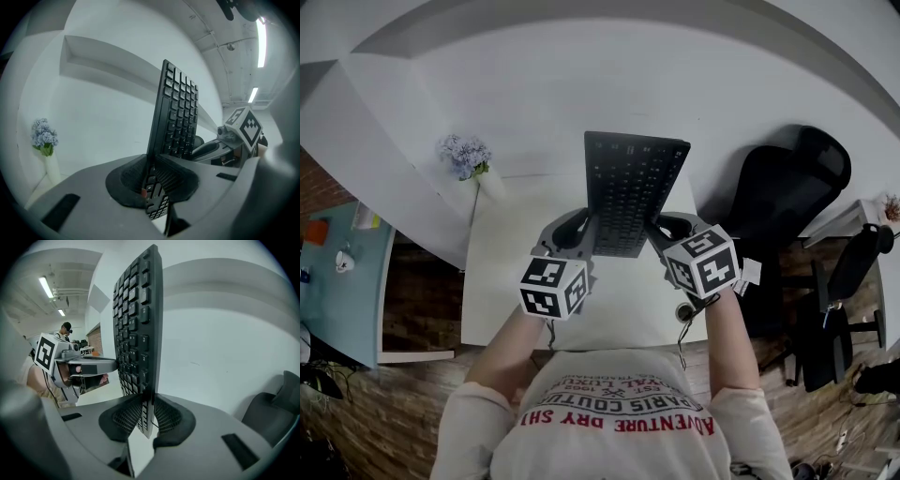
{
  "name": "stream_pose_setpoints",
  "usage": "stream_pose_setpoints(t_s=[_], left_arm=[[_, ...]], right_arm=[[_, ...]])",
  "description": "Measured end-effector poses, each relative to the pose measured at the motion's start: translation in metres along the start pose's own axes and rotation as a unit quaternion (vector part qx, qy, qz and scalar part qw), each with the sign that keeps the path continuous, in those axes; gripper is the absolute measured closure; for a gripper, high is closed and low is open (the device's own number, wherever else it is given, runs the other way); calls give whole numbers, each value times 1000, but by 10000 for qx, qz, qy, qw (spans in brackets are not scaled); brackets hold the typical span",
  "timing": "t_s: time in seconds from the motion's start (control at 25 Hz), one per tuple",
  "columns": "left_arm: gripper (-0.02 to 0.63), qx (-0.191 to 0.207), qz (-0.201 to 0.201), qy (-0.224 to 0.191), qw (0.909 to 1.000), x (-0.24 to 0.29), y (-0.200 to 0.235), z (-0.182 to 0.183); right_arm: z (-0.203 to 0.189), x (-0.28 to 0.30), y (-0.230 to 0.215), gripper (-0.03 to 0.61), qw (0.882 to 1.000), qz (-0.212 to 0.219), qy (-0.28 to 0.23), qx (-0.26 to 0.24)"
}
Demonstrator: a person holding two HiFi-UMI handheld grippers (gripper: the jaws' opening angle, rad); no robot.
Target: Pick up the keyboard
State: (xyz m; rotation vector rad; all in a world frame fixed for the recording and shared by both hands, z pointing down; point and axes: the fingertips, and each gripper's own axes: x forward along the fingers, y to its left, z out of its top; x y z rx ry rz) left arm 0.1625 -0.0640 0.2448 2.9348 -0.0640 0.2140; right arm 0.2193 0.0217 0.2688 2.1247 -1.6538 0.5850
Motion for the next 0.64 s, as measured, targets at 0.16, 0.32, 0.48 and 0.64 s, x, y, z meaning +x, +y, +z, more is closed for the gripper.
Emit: stream_pose_setpoints(t_s=[0.16, 0.32, 0.48, 0.64], left_arm=[[546, 7, -4, -19, 10000, 0, 2, 1], [546, -6, 0, -28, 10000, 1, 3, 1], [546, -4, -13, -17, 10000, 4, 0, -1], [546, 6, -35, -26, 10000, 8, -3, -2]], right_arm=[[1, 2, 0, 485, 10000, 20, -2, 3], [3, 3, -1, 485, 10000, 12, -9, -40], [1, 2, -5, 485, 10000, 4, 8, -63], [-2, 1, -10, 485, 10000, -13, 42, -60]])
